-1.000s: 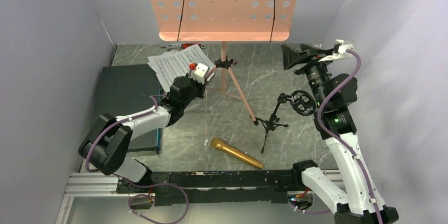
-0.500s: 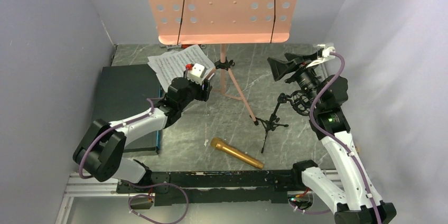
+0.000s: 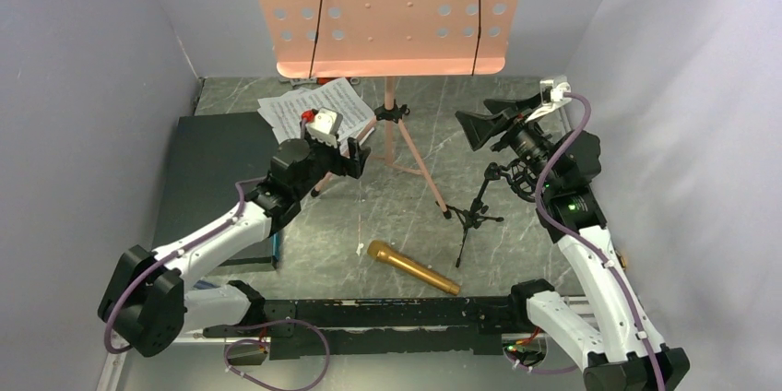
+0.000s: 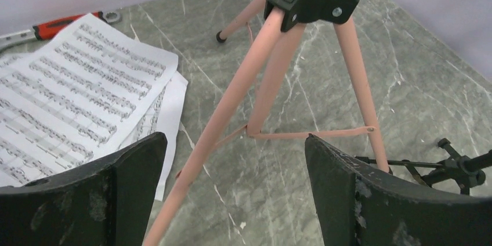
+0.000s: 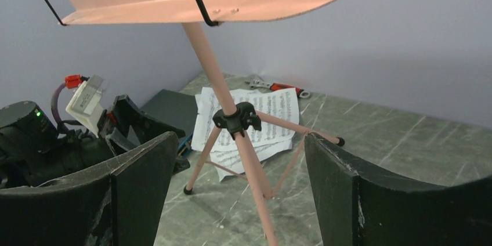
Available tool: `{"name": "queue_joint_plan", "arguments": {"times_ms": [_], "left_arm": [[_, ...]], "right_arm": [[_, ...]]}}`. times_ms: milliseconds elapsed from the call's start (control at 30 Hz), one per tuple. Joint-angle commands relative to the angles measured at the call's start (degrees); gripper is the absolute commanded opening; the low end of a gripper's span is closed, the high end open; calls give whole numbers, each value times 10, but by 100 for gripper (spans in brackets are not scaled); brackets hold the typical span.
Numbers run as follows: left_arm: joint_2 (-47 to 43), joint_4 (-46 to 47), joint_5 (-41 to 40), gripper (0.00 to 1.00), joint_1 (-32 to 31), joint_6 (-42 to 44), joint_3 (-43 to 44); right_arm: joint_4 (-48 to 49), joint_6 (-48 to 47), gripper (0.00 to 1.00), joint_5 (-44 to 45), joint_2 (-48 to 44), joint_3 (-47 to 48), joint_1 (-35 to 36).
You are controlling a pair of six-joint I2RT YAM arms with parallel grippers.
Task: Set up the instrument practice props
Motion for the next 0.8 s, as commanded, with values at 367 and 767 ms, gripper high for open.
{"name": "queue_joint_plan", "arguments": {"times_ms": [367, 767], "left_arm": [[-59, -179, 2, 94, 70, -192, -27], [-26, -146, 127, 94, 190, -293, -69]], "right_arm": [[-26, 26, 87, -65, 28, 7, -1], [-25, 28, 88, -75, 30, -16, -1]]}}
